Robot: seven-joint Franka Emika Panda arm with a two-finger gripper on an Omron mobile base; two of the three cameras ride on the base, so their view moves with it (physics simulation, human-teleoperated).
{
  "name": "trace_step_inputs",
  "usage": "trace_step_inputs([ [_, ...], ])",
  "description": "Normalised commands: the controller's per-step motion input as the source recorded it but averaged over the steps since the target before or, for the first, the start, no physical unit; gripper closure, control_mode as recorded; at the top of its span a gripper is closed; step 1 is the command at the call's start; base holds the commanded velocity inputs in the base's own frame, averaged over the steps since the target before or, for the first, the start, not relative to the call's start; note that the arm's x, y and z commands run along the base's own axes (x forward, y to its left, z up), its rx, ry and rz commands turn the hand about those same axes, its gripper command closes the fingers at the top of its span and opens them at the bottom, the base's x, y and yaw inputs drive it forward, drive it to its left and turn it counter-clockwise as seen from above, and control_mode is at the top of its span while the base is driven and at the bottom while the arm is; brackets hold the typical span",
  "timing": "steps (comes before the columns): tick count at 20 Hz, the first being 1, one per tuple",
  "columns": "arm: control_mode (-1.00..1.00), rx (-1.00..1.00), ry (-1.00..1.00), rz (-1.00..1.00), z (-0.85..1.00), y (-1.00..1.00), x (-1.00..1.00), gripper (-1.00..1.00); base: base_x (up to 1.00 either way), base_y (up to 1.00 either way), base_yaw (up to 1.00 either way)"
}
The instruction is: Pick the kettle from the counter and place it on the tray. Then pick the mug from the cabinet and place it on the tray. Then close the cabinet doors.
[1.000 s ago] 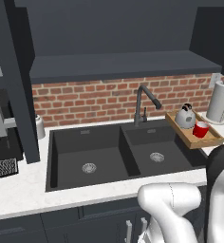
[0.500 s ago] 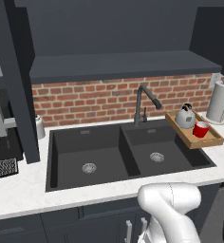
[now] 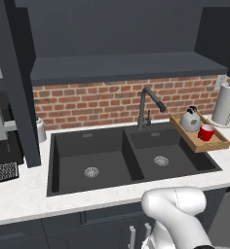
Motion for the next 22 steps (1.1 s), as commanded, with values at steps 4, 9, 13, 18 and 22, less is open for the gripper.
trace_step_inputs([
  [4, -1.0, 0.2, 0.08, 0.36, -0.15, -0.2, 0.31, -1.0, 0.0, 0.0, 0.0],
  [9, -1.0, 0.15, 0.01, 0.15, -0.17, -0.05, 0.16, -1.0, 0.0, 0.0, 0.0],
  [13, -1.0, 0.08, -0.09, 0.0, -0.01, 0.0, -0.17, -1.0, 0.0, 0.0, 0.0],
  [18, -1.0, 0.01, -0.09, -0.09, -0.01, -0.07, -0.12, -1.0, 0.0, 0.0, 0.0],
  [22, -1.0, 0.0, 0.0, -0.14, -0.11, -0.38, 0.04, -1.0, 0.0, 0.0, 0.0],
])
